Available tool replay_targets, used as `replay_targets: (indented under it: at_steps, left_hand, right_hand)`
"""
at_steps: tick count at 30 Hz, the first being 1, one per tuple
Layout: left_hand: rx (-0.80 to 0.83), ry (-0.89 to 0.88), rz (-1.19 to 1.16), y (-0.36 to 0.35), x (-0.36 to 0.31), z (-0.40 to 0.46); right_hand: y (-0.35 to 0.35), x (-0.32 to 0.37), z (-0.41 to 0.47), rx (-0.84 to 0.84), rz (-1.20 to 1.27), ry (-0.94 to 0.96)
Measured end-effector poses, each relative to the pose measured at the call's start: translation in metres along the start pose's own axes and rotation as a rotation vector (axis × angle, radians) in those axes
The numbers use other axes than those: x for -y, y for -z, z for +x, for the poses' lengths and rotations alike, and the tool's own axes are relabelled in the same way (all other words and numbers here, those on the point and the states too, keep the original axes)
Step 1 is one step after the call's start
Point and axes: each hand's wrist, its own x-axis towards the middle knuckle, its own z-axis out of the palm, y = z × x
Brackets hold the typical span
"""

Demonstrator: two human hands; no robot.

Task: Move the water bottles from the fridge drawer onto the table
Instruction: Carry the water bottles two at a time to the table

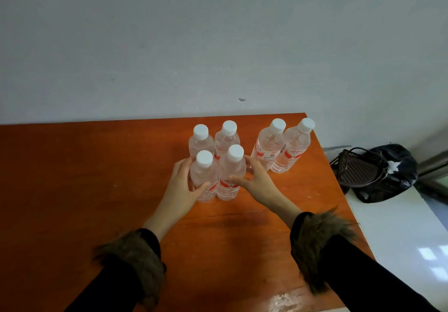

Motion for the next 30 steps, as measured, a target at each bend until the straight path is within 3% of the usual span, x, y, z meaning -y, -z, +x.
replay_targets:
  at_steps: [3,7,10,15,22,30]
  left_hand:
    - [0.042,0.031,0.112,0.009,-0.014,0.001]
    - [-0.068,-0.043,0.112,0.03,-0.048,-0.006]
    - [-0.169,-0.169,0.109,0.038,-0.083,-0.01]
    - [-0.122,-0.415,0.166,0.009,-0.155,-0.017]
    - [-0.047,-0.739,0.534,-0.086,-0.27,-0.065]
    - [0.04,-1.144,0.589,-0.219,-0.389,-0.189]
  right_hand:
    - [0.006,0.007,-0.005,-0.001,-0.084,-0.015]
    - [0.032,0.022,-0.025,-0.103,-0.198,0.067]
    - [0.065,0.035,-0.049,-0.213,-0.287,0.181]
    - [0.142,0.043,-0.106,-0.453,-0.638,0.25]
    - [0.252,0.028,-0.245,-0.656,-1.02,0.086]
    - [0.342,-0.04,-0.447,-0.92,-1.169,-0.242]
